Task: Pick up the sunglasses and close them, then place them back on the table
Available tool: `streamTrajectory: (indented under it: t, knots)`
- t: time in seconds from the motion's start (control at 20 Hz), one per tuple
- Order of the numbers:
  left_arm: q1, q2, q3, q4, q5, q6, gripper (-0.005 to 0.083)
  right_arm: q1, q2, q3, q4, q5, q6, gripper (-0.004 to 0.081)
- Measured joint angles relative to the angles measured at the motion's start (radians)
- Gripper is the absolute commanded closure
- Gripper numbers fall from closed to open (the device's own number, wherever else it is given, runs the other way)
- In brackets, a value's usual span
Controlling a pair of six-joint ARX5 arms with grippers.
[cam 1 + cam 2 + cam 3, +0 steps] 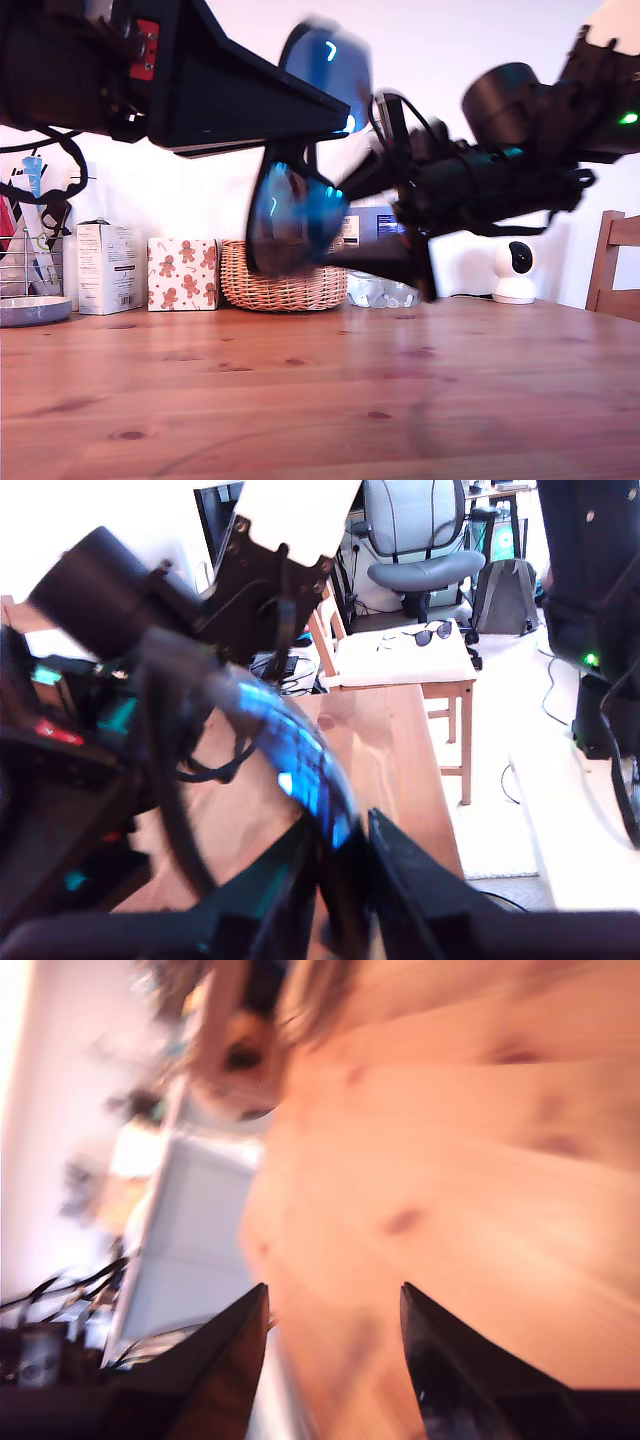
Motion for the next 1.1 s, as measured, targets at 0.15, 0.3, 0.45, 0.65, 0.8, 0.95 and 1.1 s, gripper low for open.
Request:
streamTrajectory:
  t: [0.15, 0.3, 0.45, 0.65, 0.8, 0.95, 1.1]
  knots:
    - [0.000, 0.024, 0.000, 0.003, 0.000, 0.000, 0.0648, 0.011, 0.002, 0.018, 0.017, -0.018, 0.001, 0.0394]
    - [0.000, 0.038, 0.000, 0.006, 0.000, 0.000, 0.0648, 0.011, 0.002, 0.045, 0.019, -0.072, 0.002, 0.0395]
    - [0.004, 0.043, 0.000, 0.013, -0.006, 0.002, 0.0648, 0.010, 0.002, 0.056, 0.015, -0.154, 0.027, 0.0395]
    - [0.026, 0.043, 0.000, 0.014, -0.008, 0.005, 0.0648, 0.011, 0.002, 0.056, 0.001, -0.268, 0.048, 0.0395]
    - [0.031, 0.043, 0.000, 0.012, -0.016, 0.005, 0.0648, 0.011, 0.002, 0.056, -0.008, -0.303, 0.050, 0.0395]
    - [0.032, 0.043, 0.000, -0.011, -0.033, 0.006, 0.0648, 0.011, 0.002, 0.056, -0.012, -0.273, 0.034, 0.0395]
    - [0.032, 0.044, 0.000, -0.076, -0.076, 0.031, 0.0648, 0.011, 0.002, 0.056, -0.013, -0.217, 0.009, 0.0395]
